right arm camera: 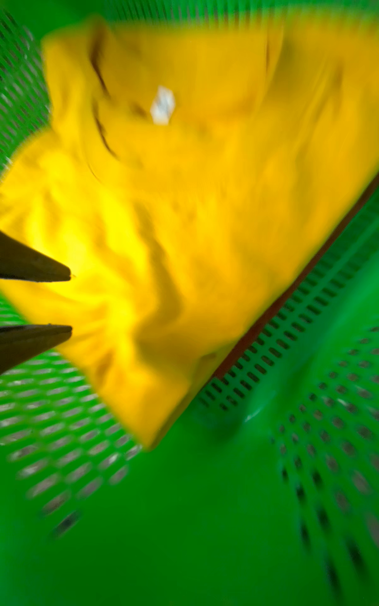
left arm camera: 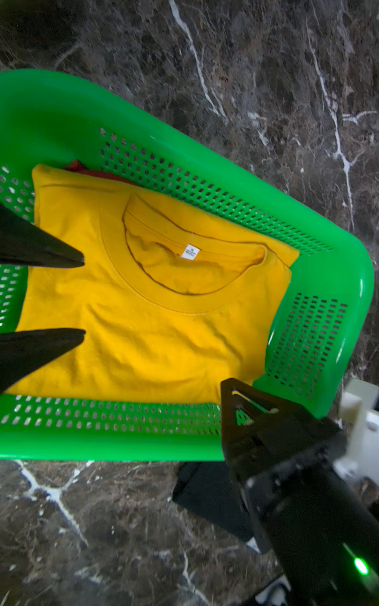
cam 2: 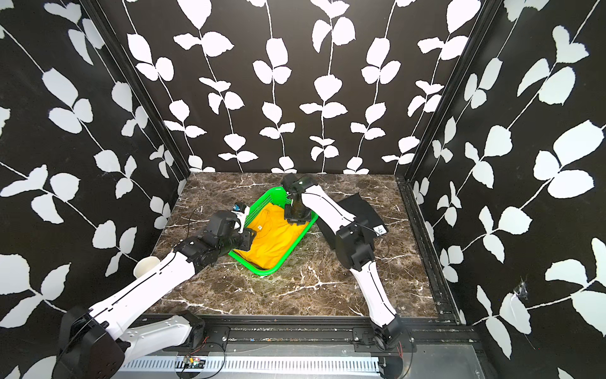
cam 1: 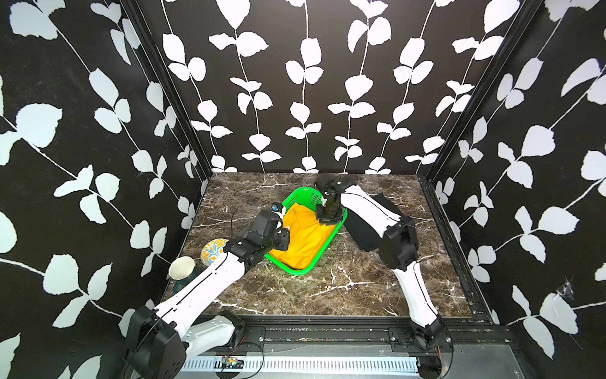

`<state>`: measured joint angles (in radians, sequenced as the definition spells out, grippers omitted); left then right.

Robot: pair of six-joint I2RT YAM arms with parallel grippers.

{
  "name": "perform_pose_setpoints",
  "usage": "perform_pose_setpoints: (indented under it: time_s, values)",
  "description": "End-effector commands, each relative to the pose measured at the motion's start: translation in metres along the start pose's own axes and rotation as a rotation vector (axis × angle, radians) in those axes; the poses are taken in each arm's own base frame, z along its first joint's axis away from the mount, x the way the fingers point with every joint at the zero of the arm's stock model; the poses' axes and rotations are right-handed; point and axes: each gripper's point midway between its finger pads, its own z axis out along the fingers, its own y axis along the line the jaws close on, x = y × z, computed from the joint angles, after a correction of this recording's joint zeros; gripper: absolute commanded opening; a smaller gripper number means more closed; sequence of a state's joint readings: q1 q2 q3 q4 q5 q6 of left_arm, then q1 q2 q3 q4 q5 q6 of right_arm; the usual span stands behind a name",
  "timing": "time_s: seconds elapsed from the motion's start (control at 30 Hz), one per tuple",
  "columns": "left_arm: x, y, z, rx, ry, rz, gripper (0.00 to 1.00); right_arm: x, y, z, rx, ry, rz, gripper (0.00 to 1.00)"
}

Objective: Put the folded t-shirts into the basket
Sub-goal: Place the T-shirt in the bin, then move the T-shirt to the center of the board.

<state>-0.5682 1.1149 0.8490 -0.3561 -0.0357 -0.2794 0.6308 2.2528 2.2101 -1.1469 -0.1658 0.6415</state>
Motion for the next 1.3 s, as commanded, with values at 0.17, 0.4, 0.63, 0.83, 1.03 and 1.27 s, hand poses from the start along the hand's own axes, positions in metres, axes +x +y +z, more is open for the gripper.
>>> perform_pose_setpoints:
  time_s: [0.17,0.4,0.63,0.83,1.03,1.27]
  values:
    - [-0.017,-0.080,-0.004,0.138,-0.064,0.254,0.35,-0.031,-0.106,-0.088,-0.070,-0.274,0.237,0.32]
    - [0.015,-0.149,0.017,0.089,-0.005,0.629,0.35,-0.014,-0.191,-0.018,-0.079,-0.178,0.455,0.30]
    - [0.045,-0.186,0.054,0.152,0.079,0.705,0.35,-0.012,-0.194,0.041,-0.147,-0.084,0.435,0.26]
    - [0.048,-0.199,0.070,0.183,0.075,0.713,0.36,0.030,-0.206,0.055,-0.085,0.031,0.515,0.23]
    - [0.055,-0.194,0.097,0.145,0.125,0.699,0.36,0.115,-0.219,0.058,-0.031,0.140,0.557,0.22]
    - [0.050,-0.187,0.116,0.205,0.160,0.511,0.38,0.192,-0.238,0.034,0.099,0.191,0.548,0.22]
